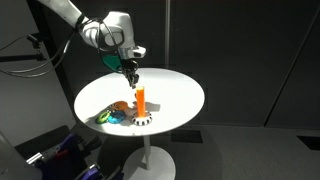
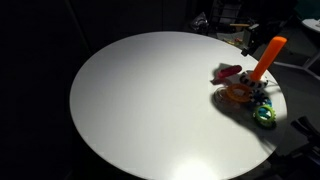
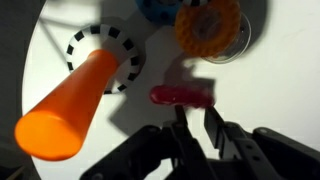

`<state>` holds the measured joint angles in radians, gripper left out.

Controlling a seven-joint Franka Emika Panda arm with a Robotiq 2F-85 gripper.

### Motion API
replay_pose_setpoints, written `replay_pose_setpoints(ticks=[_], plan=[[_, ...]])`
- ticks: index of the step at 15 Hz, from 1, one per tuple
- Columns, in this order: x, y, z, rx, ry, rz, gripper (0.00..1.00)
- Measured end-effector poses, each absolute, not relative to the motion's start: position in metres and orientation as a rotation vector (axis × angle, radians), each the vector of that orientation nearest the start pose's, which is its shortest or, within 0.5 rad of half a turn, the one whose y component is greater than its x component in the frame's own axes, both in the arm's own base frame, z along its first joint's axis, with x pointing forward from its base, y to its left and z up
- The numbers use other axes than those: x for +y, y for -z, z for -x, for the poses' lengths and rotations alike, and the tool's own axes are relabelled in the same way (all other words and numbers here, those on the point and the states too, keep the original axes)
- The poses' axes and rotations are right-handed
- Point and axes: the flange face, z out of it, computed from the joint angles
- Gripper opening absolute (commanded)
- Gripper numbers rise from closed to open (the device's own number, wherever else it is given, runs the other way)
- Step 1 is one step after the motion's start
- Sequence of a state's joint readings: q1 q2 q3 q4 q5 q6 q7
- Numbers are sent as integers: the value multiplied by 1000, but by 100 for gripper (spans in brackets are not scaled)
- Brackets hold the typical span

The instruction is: Pick up the red ring and put it on the ring holder

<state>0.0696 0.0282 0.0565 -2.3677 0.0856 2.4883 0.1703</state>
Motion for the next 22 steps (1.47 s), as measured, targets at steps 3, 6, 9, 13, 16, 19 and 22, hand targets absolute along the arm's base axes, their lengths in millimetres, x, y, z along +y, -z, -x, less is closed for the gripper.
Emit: replay_pose_setpoints(ticks=[3,6,9,13,16,19,22], plan=[[49,-346,-509,202,129,3060,8],[38,-363,-510,223,140,3057,16],[33,-368,-510,235,144,3055,44],[29,-366,-510,246,139,3055,74],[26,-361,-510,256,123,3057,98],[23,-351,-510,262,97,3061,100],[20,-341,-511,261,77,3065,100]])
